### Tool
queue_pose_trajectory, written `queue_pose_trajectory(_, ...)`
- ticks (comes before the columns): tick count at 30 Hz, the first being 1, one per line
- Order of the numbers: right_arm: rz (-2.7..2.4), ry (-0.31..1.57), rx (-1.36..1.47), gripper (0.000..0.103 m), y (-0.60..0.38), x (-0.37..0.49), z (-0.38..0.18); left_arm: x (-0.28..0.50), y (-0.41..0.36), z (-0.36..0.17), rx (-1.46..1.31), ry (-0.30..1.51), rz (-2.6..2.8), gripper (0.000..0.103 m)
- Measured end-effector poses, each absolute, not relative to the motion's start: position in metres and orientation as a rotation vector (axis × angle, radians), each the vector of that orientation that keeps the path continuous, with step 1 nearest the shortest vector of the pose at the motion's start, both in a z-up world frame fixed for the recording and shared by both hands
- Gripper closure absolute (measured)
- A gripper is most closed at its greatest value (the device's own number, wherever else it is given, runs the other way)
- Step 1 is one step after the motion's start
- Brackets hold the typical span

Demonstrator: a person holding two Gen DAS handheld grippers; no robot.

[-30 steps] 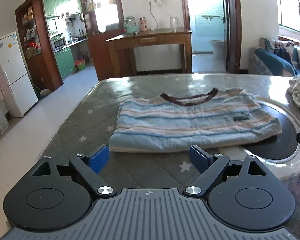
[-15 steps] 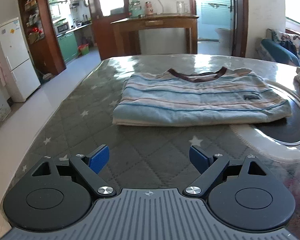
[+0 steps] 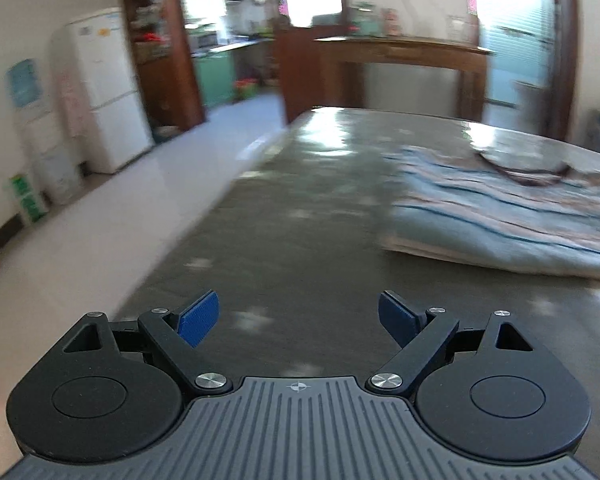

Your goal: Fold clothes

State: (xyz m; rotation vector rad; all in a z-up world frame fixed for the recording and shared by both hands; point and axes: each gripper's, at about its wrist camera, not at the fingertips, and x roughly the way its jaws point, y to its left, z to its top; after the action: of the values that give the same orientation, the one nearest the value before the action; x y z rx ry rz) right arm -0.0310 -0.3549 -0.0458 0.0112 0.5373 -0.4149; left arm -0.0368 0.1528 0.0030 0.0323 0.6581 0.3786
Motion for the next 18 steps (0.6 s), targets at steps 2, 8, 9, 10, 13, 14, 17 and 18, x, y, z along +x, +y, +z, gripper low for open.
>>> queue_pose_trajectory(2, -0.428, 0.541, 0.011, 0.0, -0.368, -0.029, -0.046, -0.035, 0.169, 0.001, 0.019, 0.642, 0.439, 0.015)
queue_pose_trajectory(8, -0.483, 0.557, 0.004, 0.0, -0.415, -0.019, -0.048, -0.029, 0.199, -0.008, 0.016, 0.614, 0.556, 0.015)
queue_pose_trajectory(9, -0.489, 0.557, -0.002, 0.0, -0.421, -0.017, -0.049, -0.028, 0.203, -0.011, 0.015, 0.606, 0.572, 0.015)
queue_pose_trajectory(10, -0.497, 0.558, -0.009, 0.0, -0.426, -0.016, -0.049, -0.028, 0.206, -0.012, 0.016, 0.603, 0.584, 0.015)
queue_pose_trajectory(13, -0.489, 0.568, -0.001, 0.0, -0.441, -0.013, -0.05, -0.025, 0.212, -0.016, 0.014, 0.601, 0.609, 0.015)
queue_pose_trajectory(14, -0.482, 0.568, 0.011, 0.0, -0.446, -0.012, -0.051, -0.024, 0.213, -0.017, 0.009, 0.605, 0.619, 0.015)
queue_pose_trajectory(17, -0.469, 0.568, 0.047, 0.0, -0.459, -0.011, -0.055, -0.023, 0.217, -0.02, -0.004, 0.613, 0.636, 0.015)
queue_pose_trajectory(18, -0.468, 0.569, 0.055, 0.0, -0.463, -0.011, -0.057, -0.022, 0.219, -0.022, -0.006, 0.619, 0.641, 0.015)
